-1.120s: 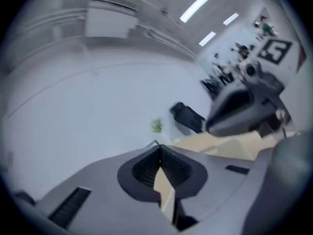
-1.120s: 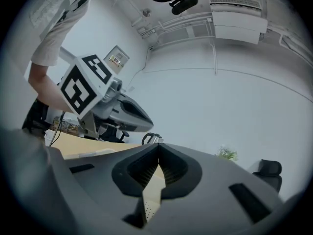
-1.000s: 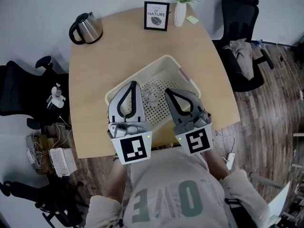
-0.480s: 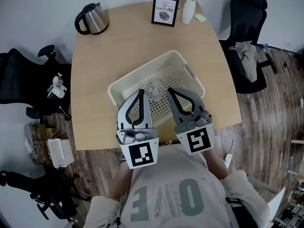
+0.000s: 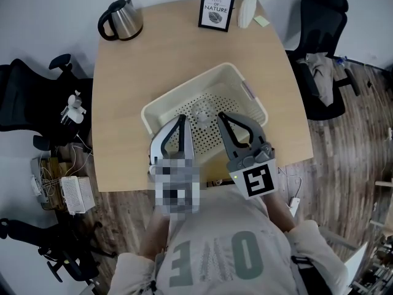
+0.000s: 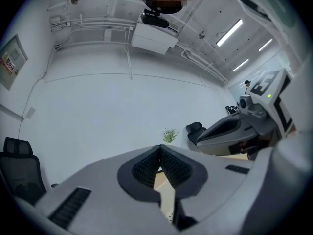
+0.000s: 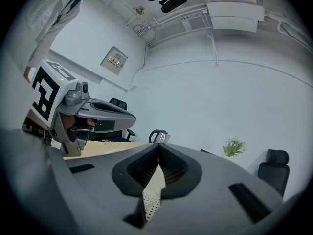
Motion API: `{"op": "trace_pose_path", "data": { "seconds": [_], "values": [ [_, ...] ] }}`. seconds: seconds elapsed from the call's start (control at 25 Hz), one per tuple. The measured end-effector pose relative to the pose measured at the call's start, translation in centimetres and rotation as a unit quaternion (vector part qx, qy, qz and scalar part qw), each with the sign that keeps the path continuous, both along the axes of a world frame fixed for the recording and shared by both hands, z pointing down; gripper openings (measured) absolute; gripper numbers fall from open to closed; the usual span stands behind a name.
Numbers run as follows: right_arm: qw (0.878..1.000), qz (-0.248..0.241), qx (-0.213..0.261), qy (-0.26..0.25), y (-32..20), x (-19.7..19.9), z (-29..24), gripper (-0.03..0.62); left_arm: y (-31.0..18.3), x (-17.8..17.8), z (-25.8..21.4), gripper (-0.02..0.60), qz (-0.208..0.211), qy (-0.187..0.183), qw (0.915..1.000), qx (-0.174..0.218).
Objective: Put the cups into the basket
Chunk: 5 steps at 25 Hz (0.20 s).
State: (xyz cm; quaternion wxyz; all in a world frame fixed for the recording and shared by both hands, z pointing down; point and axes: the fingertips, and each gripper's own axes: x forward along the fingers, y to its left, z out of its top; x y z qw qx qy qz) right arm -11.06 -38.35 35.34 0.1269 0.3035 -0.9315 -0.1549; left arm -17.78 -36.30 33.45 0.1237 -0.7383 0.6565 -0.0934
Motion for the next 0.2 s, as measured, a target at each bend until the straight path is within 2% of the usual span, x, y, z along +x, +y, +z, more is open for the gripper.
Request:
{"op": "trace_pose_path", "data": {
  "seconds": [0.2],
  "values": [
    [1.000, 0.001, 0.001, -0.013, -0.33, -0.39, -0.39, -0.002, 0.07, -0.33, -0.14, 0.009, 0.000, 0.001, 1.0000, 0.007]
  ]
}}
